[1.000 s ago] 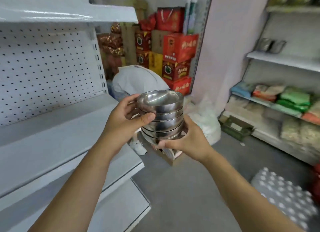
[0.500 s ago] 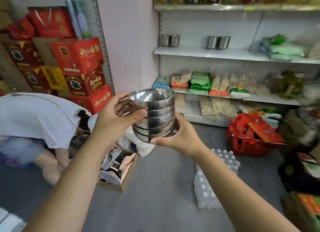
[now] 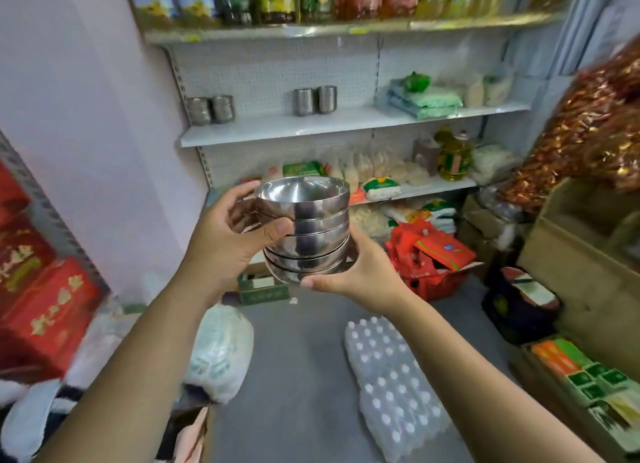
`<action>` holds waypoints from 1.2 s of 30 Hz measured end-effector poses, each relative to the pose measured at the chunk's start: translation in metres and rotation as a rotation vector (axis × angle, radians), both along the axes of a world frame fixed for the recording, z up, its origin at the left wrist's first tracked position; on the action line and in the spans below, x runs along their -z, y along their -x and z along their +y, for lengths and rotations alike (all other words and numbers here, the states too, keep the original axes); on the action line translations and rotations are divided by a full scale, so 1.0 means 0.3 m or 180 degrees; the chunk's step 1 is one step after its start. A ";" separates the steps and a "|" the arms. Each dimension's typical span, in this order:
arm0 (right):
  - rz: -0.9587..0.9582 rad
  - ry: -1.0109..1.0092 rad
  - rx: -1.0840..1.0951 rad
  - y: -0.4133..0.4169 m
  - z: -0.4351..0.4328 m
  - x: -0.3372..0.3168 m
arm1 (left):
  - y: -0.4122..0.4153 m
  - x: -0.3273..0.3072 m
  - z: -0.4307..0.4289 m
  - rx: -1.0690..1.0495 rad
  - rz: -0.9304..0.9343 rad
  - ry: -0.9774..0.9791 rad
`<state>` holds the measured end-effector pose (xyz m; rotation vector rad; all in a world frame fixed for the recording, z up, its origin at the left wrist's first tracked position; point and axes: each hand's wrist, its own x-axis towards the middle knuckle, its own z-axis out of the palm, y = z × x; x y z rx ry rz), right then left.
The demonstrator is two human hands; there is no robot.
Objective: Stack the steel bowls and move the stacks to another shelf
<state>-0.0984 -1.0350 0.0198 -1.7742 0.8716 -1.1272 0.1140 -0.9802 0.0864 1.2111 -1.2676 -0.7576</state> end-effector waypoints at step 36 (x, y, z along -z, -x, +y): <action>0.0173 -0.0005 -0.0379 -0.617 -2.093 0.050 | -0.567 0.073 -1.994 -0.0394 0.0094 0.0068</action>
